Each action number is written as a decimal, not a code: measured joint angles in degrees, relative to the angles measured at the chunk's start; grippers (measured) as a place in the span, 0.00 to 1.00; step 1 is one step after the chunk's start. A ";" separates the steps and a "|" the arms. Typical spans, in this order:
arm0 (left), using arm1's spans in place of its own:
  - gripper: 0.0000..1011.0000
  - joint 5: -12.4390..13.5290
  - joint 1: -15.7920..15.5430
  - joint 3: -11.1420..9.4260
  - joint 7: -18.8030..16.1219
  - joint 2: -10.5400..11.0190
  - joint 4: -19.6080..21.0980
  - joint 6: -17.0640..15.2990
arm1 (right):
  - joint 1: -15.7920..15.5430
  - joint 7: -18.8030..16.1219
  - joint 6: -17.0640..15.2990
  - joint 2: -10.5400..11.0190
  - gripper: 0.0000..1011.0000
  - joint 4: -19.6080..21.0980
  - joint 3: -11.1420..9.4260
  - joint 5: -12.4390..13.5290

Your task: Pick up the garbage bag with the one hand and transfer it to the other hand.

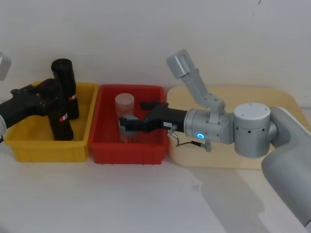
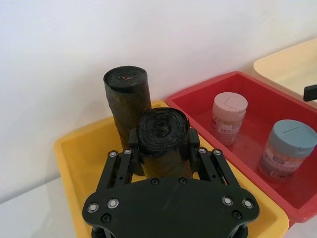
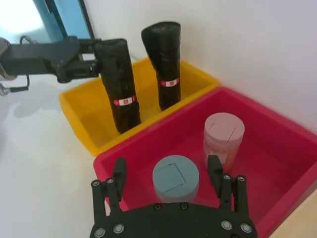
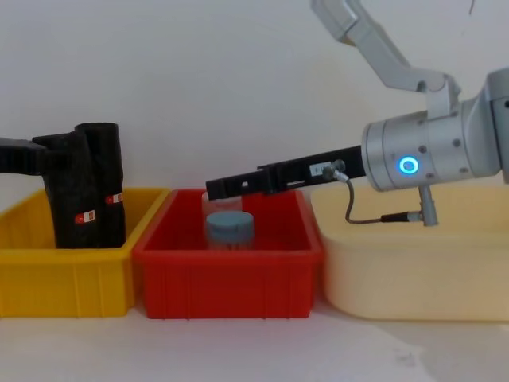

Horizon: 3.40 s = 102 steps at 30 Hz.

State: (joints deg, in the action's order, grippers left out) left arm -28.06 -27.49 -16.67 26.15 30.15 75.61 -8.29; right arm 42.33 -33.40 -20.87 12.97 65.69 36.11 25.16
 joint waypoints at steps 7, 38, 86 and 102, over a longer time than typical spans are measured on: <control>0.51 0.00 -0.01 0.00 0.00 0.00 0.00 0.00 | 0.76 -0.04 0.08 -0.50 0.99 -1.40 1.49 -0.93; 0.51 -0.01 -0.01 0.00 0.00 0.00 0.01 0.00 | 2.97 -0.03 2.07 -2.85 0.99 -7.43 2.95 -3.78; 0.51 1.00 0.28 0.30 -1.00 -0.02 1.80 0.22 | 2.72 -0.07 3.21 -2.99 0.65 -7.45 2.25 -5.44; 0.51 1.16 -1.22 2.37 -3.76 -0.47 12.07 -1.59 | -1.47 2.73 4.17 2.17 0.65 7.94 -2.06 -3.70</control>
State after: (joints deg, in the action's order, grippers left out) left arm -26.90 -28.71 -14.30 22.39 29.68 87.68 -9.88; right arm 40.86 -30.68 -16.70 15.14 73.63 34.05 21.46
